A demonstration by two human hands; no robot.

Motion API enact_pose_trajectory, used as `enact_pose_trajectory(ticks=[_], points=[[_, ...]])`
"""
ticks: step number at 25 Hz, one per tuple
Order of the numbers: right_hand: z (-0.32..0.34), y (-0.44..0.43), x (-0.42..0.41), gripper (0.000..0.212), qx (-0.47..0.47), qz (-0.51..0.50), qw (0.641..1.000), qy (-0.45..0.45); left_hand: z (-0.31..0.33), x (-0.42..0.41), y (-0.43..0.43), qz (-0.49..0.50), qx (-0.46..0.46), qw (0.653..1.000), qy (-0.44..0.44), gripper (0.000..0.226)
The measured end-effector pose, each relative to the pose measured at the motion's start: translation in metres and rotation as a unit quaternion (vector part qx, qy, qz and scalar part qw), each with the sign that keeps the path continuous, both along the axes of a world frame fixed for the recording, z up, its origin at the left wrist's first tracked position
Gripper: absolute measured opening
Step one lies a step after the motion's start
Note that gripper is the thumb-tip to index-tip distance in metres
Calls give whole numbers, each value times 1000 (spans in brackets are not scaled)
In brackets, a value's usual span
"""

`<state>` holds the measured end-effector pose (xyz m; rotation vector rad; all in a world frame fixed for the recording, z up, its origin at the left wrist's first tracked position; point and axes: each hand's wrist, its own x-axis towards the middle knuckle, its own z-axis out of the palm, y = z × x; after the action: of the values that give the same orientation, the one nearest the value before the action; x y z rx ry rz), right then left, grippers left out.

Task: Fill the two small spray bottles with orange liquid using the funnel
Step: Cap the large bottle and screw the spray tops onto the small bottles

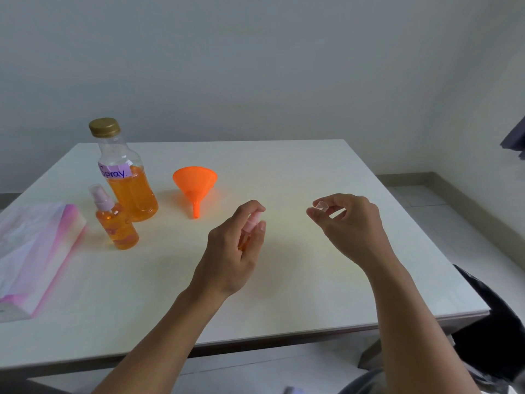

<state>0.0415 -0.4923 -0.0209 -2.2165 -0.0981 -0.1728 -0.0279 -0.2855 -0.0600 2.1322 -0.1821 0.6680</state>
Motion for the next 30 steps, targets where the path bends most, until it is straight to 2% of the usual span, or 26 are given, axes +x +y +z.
enact_pose_trajectory(ticks=[4,7,11,16,24,26,30], points=[[2,-2,1,12,5,-4,1000,-4,-4,7,-2,15,18,1000,-6,21],[3,-2,2,13,13,-6,1000,-1,-6,16,-5,11,31,999,27,28],[5,-5,4,13,18,-14,1000,-6,-3,29,-9,33,121,990,62,33],[6,-8,6,13,22,-23,999,-11,-6,50,-14,9,98,992,77,29],[8,-13,7,12,27,-31,999,-18,-15,68,-20,72,162,982,64,18],[8,-13,7,12,28,-30,999,-17,-14,67,-20,78,158,982,68,16],[9,-7,5,17,55,-8,998,-16,-3,53,-19,62,86,990,94,35]])
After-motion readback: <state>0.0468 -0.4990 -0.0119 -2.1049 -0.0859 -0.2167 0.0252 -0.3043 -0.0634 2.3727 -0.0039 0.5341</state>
